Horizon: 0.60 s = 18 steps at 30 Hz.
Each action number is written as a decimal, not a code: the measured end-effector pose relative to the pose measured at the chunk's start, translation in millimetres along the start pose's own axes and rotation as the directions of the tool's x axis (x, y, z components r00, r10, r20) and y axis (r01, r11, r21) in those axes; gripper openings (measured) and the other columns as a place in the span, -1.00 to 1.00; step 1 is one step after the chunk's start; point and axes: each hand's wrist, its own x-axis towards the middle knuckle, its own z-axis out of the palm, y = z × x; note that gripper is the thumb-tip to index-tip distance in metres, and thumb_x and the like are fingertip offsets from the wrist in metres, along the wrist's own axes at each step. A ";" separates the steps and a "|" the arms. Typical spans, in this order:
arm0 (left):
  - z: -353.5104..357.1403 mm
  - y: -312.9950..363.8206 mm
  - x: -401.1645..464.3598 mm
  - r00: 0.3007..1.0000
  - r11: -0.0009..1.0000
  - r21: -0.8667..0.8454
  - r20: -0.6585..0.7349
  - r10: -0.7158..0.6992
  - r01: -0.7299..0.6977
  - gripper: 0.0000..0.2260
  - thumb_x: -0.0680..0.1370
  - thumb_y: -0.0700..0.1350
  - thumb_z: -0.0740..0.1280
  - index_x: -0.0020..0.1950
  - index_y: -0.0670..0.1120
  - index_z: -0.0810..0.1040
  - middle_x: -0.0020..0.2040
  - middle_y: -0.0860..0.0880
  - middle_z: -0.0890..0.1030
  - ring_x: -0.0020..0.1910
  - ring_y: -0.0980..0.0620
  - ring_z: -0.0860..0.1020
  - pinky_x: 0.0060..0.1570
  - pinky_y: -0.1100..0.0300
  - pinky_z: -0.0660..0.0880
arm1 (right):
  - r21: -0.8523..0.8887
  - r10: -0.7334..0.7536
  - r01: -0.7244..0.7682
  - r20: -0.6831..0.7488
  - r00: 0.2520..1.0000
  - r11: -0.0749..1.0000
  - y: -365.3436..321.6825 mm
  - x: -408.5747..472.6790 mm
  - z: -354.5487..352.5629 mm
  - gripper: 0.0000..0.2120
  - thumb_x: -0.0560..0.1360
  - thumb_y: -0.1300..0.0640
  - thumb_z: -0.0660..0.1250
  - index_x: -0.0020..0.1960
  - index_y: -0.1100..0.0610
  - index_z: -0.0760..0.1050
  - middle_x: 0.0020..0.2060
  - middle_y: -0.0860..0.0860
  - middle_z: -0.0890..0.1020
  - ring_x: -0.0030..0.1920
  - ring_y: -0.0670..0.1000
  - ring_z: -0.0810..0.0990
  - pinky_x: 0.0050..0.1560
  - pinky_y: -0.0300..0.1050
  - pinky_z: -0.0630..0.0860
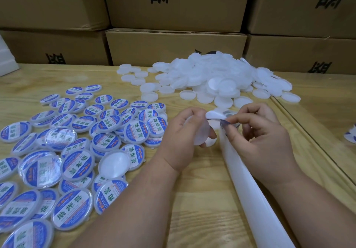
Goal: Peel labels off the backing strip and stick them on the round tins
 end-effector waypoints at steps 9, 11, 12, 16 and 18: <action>-4.8 -3.9 7.6 0.995 0.994 -0.106 -0.097 -0.031 0.021 -0.73 0.51 -0.05 0.09 0.06 0.06 0.54 -0.22 -0.09 0.66 -0.37 -0.10 0.51 -0.23 0.05 0.45 | 0.106 0.096 -0.092 -0.035 0.995 0.990 -6.5 -0.5 -0.2 -0.68 0.44 0.32 0.53 -0.19 -0.13 0.67 -0.20 -0.08 0.69 -0.28 -0.15 0.57 -0.25 -0.32 0.50; -3.6 -2.6 8.0 0.992 0.993 -0.114 -0.117 -0.037 0.023 -0.72 0.55 -0.02 0.12 -0.03 0.16 0.63 -0.13 -0.04 0.67 -0.25 -0.14 0.58 -0.15 -0.07 0.49 | 0.158 0.144 -0.145 0.015 0.989 0.977 -7.4 -0.3 -1.1 -0.69 0.44 0.30 0.55 -0.19 -0.14 0.70 -0.23 -0.07 0.71 -0.30 -0.17 0.58 -0.25 -0.30 0.52; -2.0 -1.7 7.6 0.993 0.991 -0.133 -0.111 -0.046 0.031 -0.72 0.56 0.00 0.12 -0.04 0.17 0.64 -0.05 -0.10 0.69 -0.15 -0.23 0.62 -0.10 -0.16 0.52 | 0.170 0.165 -0.173 0.057 0.985 0.970 -8.4 -0.2 -1.5 -0.67 0.43 0.29 0.55 -0.18 -0.18 0.70 -0.25 -0.09 0.72 -0.30 -0.18 0.59 -0.25 -0.31 0.53; 1.2 -1.4 3.9 0.996 0.992 -0.119 -0.060 -0.058 0.051 -0.69 0.58 0.08 0.09 0.01 0.05 0.62 0.07 -0.41 0.62 -0.04 -0.35 0.62 -0.05 -0.22 0.51 | 0.188 0.247 -0.286 0.207 0.947 0.940 -9.5 -0.7 0.3 -0.69 0.43 0.25 0.54 -0.20 -0.20 0.71 -0.20 -0.18 0.75 -0.18 -0.20 0.68 -0.14 -0.37 0.54; 1.1 -3.2 3.9 0.997 0.994 -0.089 -0.041 -0.061 0.057 -0.67 0.58 0.09 0.08 0.05 0.00 0.60 0.07 -0.41 0.62 -0.11 -0.24 0.58 -0.12 -0.07 0.48 | 0.156 0.279 -0.314 0.207 0.938 0.937 -8.2 -1.0 1.1 -0.74 0.44 0.21 0.55 -0.18 -0.19 0.72 -0.20 -0.17 0.75 -0.23 -0.15 0.64 -0.17 -0.34 0.56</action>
